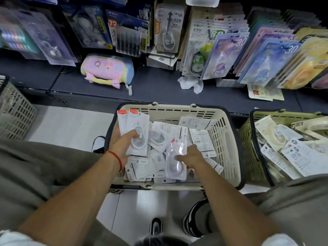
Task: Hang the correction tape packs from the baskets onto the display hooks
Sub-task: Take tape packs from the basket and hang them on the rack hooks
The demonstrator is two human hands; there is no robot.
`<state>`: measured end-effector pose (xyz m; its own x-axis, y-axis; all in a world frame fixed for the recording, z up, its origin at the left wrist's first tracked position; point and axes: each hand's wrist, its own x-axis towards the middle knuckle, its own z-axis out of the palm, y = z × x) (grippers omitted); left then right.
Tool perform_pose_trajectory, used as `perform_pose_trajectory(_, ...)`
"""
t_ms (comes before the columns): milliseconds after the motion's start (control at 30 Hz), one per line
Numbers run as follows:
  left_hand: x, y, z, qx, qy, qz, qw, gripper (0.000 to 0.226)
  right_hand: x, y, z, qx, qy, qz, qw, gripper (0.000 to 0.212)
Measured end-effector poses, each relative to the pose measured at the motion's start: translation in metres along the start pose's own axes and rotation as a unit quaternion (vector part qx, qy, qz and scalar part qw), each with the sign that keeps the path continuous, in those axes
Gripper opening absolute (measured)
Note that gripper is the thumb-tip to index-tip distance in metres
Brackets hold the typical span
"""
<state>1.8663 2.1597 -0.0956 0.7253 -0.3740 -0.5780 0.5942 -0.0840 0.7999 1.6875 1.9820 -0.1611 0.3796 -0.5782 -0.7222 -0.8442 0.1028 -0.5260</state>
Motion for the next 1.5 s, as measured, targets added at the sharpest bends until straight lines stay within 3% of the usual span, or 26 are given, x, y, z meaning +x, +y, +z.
perform_pose_trajectory(133, -0.001, -0.007, 0.007, 0.033, 0.001, -0.015, 0.999, 0.055, -0.009, -0.005, -0.044, 0.142, 0.17, -0.038, 0.974, 0.052)
perform_pose_trajectory(200, -0.002, -0.011, 0.012, 0.042, -0.007, -0.032, 0.999, 0.054, -0.024, -0.017, -0.057, 0.207, 0.2, -0.083, 0.954, 0.043)
perform_pose_trajectory(267, -0.004, -0.013, 0.019, 0.045, -0.046, -0.055, 0.996, 0.052, -0.037, -0.034, -0.06, 0.306, 0.112, -0.129, 0.937, 0.032)
perform_pose_trajectory(333, -0.008, -0.014, 0.026, 0.019, -0.112, -0.089, 0.99, 0.055, -0.046, -0.053, -0.053, 0.311, 0.001, -0.166, 0.936, 0.032)
perform_pose_trajectory(367, -0.011, -0.013, 0.028, 0.004, -0.143, -0.103, 0.984, 0.059, -0.048, -0.061, -0.045, 0.287, -0.023, -0.182, 0.94, 0.034)
perform_pose_trajectory(467, -0.014, -0.007, 0.025, 0.007, -0.182, -0.076, 0.98, 0.06, -0.042, -0.079, -0.012, 0.207, 0.009, -0.226, 0.952, 0.037)
perform_pose_trajectory(633, -0.011, 0.016, 0.001, -0.02, -0.077, -0.001, 0.997, 0.06, -0.015, -0.096, 0.025, 0.126, 0.026, -0.256, 0.958, 0.033)
perform_pose_trajectory(700, -0.01, 0.027, -0.009, -0.044, -0.02, 0.015, 0.999, 0.058, 0.003, -0.09, 0.031, -0.063, 0.066, -0.286, 0.954, 0.042)
perform_pose_trajectory(767, -0.009, 0.036, -0.019, -0.049, 0.014, 0.033, 0.998, 0.057, 0.014, -0.079, 0.043, -0.264, 0.068, -0.285, 0.919, 0.059)
perform_pose_trajectory(833, -0.009, 0.041, -0.026, -0.054, 0.02, 0.043, 0.997, 0.057, 0.015, -0.07, 0.058, -0.361, 0.101, -0.276, 0.885, 0.067)
perform_pose_trajectory(900, -0.01, 0.043, -0.027, -0.071, 0.023, 0.041, 0.996, 0.056, 0.011, -0.067, 0.069, -0.38, 0.131, -0.266, 0.876, 0.076)
perform_pose_trajectory(1033, -0.016, 0.048, -0.013, -0.132, -0.039, -0.02, 0.99, 0.049, 0.003, -0.062, 0.054, -0.265, 0.071, -0.224, 0.935, 0.083)
perform_pose_trajectory(1100, -0.021, 0.051, -0.002, -0.16, -0.084, -0.057, 0.982, 0.043, -0.004, -0.055, 0.033, -0.139, 0.023, -0.199, 0.97, 0.079)
perform_pose_trajectory(1167, -0.027, 0.054, 0.01, -0.188, -0.117, -0.073, 0.972, 0.044, -0.018, -0.05, 0.004, 0.028, 0.01, -0.187, 0.982, 0.073)
perform_pose_trajectory(1267, -0.04, 0.065, 0.038, -0.195, -0.168, -0.07, 0.964, 0.04, -0.046, -0.061, -0.05, 0.274, 0.001, -0.203, 0.94, 0.06)
perform_pose_trajectory(1333, -0.05, 0.073, 0.062, -0.176, -0.205, -0.072, 0.96, 0.042, -0.066, -0.079, -0.091, 0.358, -0.005, -0.243, 0.901, 0.052)
perform_pose_trajectory(1433, -0.063, 0.096, 0.102, -0.138, -0.243, -0.061, 0.958, 0.067, -0.101, -0.112, -0.149, 0.39, -0.066, -0.331, 0.857, 0.049)
perform_pose_trajectory(1500, -0.069, 0.117, 0.125, -0.11, -0.279, -0.015, 0.954, 0.073, -0.122, -0.135, -0.176, 0.357, -0.081, -0.368, 0.855, 0.049)
